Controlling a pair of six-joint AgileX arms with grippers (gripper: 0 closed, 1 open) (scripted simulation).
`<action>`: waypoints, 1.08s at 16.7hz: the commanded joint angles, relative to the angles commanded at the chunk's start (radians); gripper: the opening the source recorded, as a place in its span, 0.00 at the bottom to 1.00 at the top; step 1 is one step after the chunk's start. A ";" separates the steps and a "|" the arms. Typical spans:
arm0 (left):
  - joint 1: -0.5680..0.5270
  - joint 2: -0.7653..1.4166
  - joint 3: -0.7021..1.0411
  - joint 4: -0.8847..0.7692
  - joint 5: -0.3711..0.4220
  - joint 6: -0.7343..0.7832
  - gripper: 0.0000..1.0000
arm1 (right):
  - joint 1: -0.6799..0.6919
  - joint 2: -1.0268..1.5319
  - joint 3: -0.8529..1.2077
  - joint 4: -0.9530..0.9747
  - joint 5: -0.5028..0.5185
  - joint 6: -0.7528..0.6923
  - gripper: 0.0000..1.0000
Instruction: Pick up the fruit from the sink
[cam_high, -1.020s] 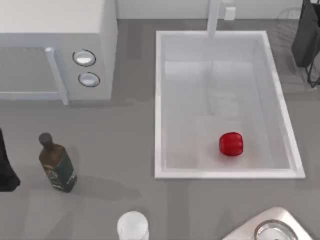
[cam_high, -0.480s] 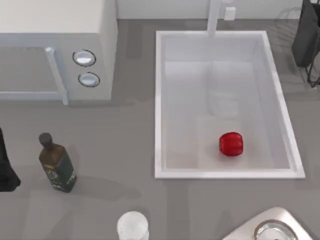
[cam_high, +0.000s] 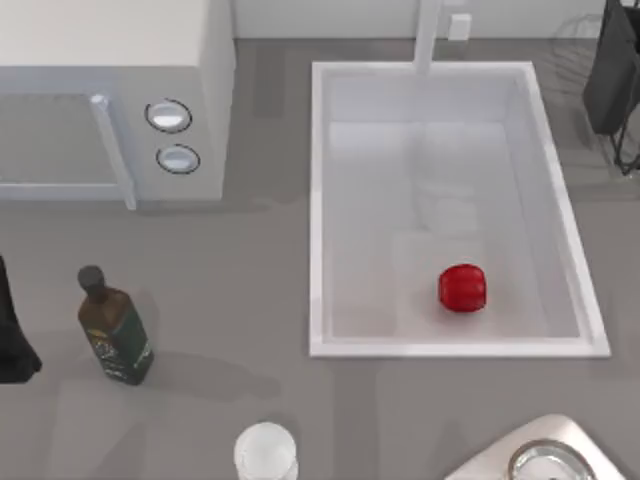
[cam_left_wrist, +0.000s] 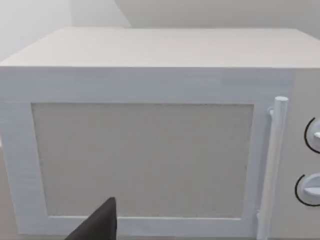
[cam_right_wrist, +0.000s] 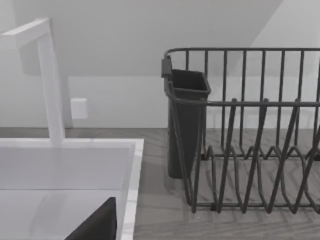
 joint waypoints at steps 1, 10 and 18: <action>0.000 0.000 0.000 0.000 0.000 0.000 1.00 | 0.000 0.000 0.000 0.000 0.000 0.000 1.00; 0.000 0.000 0.000 0.000 0.000 0.000 1.00 | 0.025 0.104 0.099 -0.066 0.000 0.026 1.00; 0.000 0.000 0.000 0.000 0.000 0.000 1.00 | 0.157 0.772 0.645 -0.417 0.001 0.164 1.00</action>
